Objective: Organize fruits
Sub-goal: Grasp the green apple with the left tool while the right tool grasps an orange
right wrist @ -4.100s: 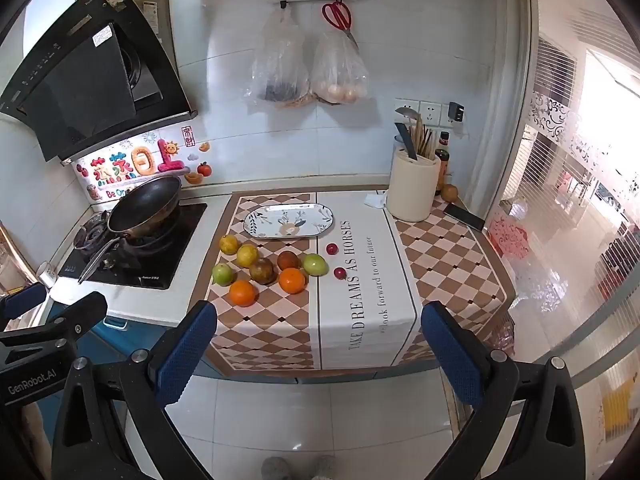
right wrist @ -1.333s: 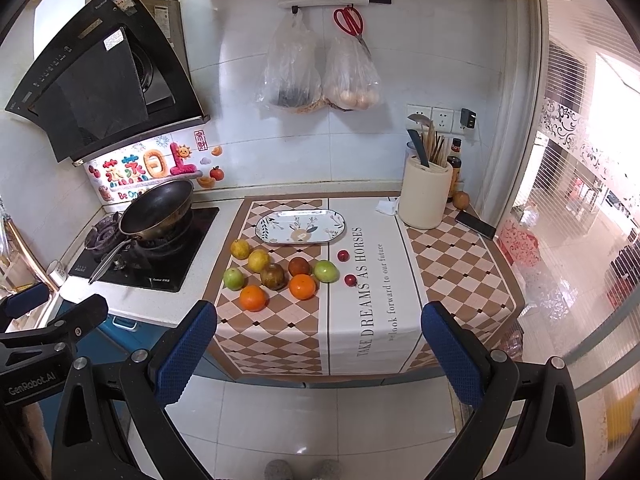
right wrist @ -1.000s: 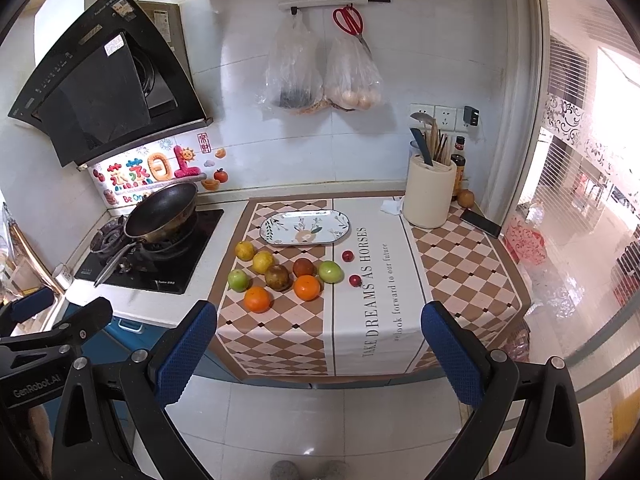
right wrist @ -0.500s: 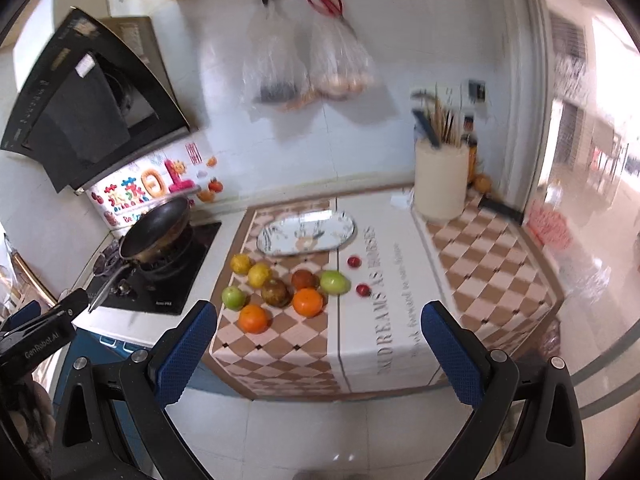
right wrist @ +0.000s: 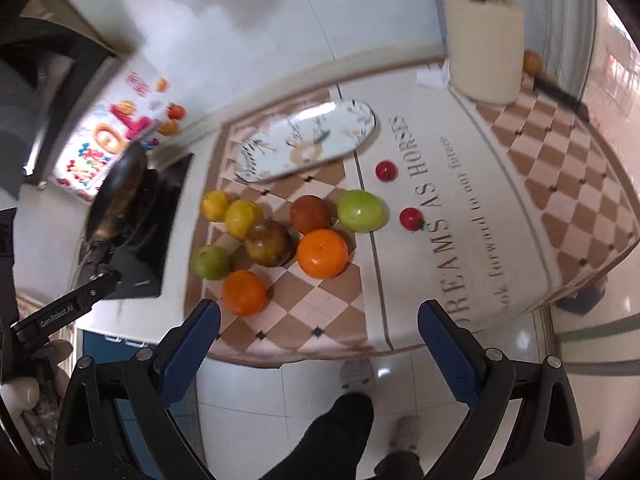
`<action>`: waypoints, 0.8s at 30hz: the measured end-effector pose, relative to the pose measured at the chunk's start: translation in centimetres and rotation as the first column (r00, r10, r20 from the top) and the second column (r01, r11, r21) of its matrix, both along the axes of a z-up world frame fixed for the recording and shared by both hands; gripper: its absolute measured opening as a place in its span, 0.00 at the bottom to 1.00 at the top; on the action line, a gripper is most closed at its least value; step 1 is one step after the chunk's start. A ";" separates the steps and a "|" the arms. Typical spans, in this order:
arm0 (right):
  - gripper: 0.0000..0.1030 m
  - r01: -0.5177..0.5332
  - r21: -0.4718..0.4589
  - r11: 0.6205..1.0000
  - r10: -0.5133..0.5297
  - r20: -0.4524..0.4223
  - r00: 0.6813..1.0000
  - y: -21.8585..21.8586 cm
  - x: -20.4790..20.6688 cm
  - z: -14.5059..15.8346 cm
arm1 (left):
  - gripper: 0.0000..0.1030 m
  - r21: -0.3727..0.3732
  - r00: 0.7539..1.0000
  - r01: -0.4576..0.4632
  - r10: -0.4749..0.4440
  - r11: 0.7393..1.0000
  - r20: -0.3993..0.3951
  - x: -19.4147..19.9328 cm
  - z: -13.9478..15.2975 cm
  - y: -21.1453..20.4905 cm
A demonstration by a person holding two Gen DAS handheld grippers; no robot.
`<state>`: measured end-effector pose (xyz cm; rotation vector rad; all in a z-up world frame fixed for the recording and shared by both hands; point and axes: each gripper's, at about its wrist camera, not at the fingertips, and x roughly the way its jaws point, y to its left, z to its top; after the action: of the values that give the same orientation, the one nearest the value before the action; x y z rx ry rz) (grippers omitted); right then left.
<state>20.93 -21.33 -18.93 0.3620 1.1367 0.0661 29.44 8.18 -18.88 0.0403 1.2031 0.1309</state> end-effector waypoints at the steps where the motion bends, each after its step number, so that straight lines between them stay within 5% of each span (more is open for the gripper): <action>1: 0.98 0.003 -0.009 1.000 -0.003 -0.022 1.000 0.4 1.0 -0.8 | 0.88 -0.024 0.999 0.016 -0.016 1.000 -0.033 1.1 -0.9 0.3; 8: 0.98 -0.007 -0.084 0.996 -0.007 -0.158 0.987 3.7 7.1 -6.8 | 0.86 -0.125 0.959 0.124 -0.151 0.984 -0.239 8.3 -8.8 -0.6; 16: 0.95 -0.006 -0.141 0.990 -0.032 -0.269 0.962 4.8 10.6 -12.1 | 0.86 -0.166 0.904 0.204 -0.251 0.965 -0.346 11.3 -13.4 -1.8; 18: 0.94 -0.007 -0.142 0.990 -0.035 -0.291 0.956 4.9 11.2 -13.0 | 0.70 -0.178 0.893 0.217 -0.269 0.960 -0.360 11.8 -14.2 -2.0; 24: 0.88 0.008 -0.109 0.994 -0.045 -0.338 0.940 4.7 12.6 -14.9 | 0.52 -0.210 0.870 0.222 -0.290 0.952 -0.398 12.2 -15.8 -2.0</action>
<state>33.58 -16.67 -33.82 0.3001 1.4712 -0.0844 41.67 6.16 -34.64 0.0940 1.6308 -0.2218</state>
